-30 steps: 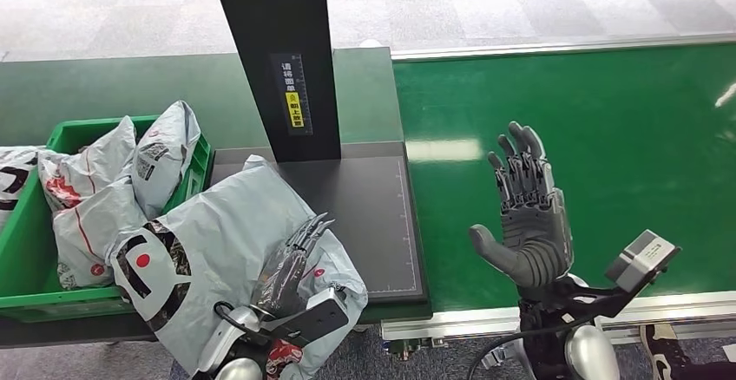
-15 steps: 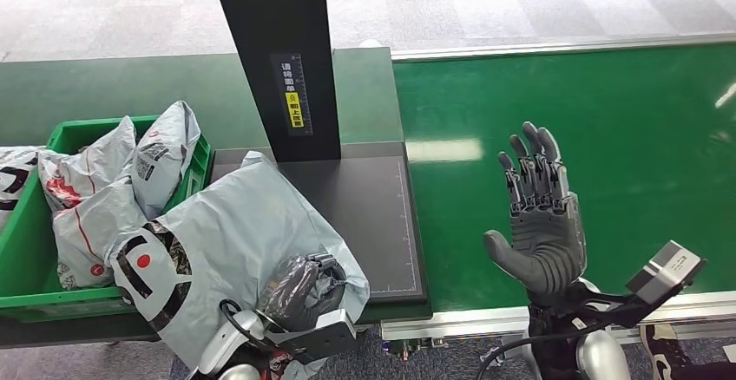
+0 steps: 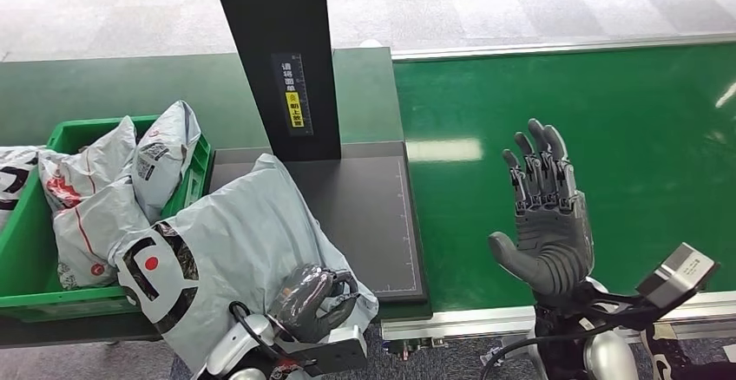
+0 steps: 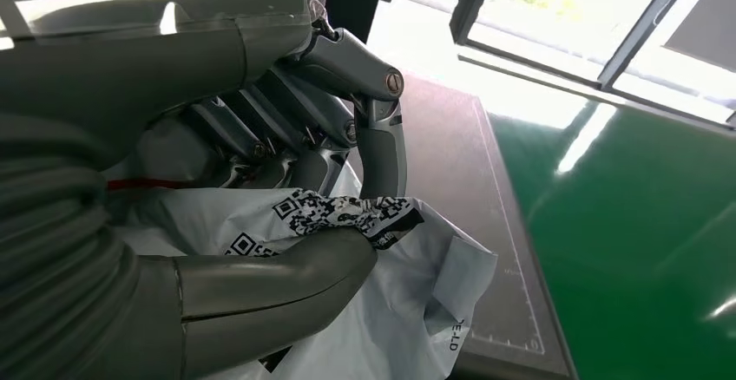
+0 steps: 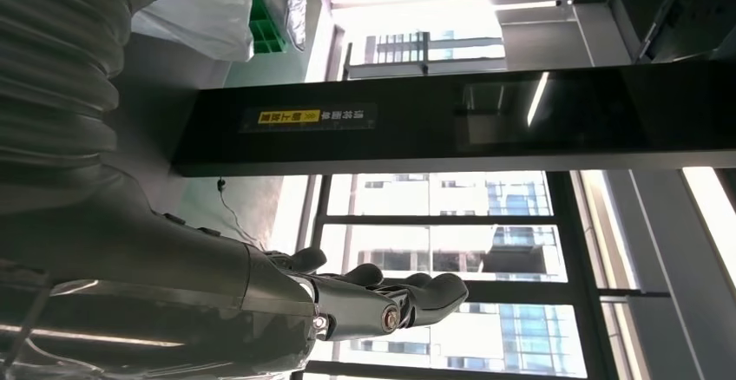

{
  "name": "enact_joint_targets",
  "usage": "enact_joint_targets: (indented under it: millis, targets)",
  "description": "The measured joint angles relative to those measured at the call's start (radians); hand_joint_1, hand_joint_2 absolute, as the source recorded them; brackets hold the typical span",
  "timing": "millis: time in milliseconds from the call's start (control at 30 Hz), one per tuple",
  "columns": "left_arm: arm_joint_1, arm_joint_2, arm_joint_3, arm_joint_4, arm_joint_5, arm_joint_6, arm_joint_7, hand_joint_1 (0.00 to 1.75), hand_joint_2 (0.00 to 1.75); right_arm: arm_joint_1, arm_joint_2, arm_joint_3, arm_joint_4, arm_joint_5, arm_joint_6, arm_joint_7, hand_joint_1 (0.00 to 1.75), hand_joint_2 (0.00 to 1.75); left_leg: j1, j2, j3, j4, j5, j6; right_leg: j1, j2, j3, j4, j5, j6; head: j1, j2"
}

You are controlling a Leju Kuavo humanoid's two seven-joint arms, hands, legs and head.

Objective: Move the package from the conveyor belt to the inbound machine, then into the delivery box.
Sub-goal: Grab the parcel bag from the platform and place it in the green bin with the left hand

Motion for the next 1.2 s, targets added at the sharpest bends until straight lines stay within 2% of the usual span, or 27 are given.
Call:
enact_joint_targets:
  millis: [233,700,967,1200]
  targets:
    - [0.002,0.003,0.023,-0.084,0.024,0.104,-0.026,1.75,1.75,0.002,0.003,-0.014,-0.002,0.005,0.011,0.011,0.00,1.75,0.000,0.000,0.000,0.000,0.000,0.000,0.000,0.000,0.000,0.000,0.000,0.000,0.000,0.000]
    - [0.029,0.025,0.150,-0.398,0.045,0.377,-0.110,1.75,1.75,0.022,0.003,-0.015,-0.002,-0.003,0.001,0.019,0.00,1.75,0.000,0.000,0.000,0.000,0.000,0.000,0.000,0.000,0.000,0.000,0.000,0.000,0.000,0.000]
    - [0.024,0.039,0.238,-0.536,0.080,0.449,-0.120,1.75,1.75,0.005,0.003,-0.015,0.014,-0.019,-0.002,0.022,0.00,1.75,0.000,0.000,0.000,0.000,0.000,0.000,0.000,0.000,0.000,0.000,0.000,0.000,0.000,0.000]
    - [0.003,0.042,0.349,-0.622,0.145,0.494,-0.139,1.75,1.75,-0.008,0.002,-0.014,0.035,-0.025,-0.003,0.021,0.00,1.75,0.000,0.000,0.000,0.000,0.000,0.000,0.000,0.000,0.000,0.000,0.000,0.000,0.000,0.000]
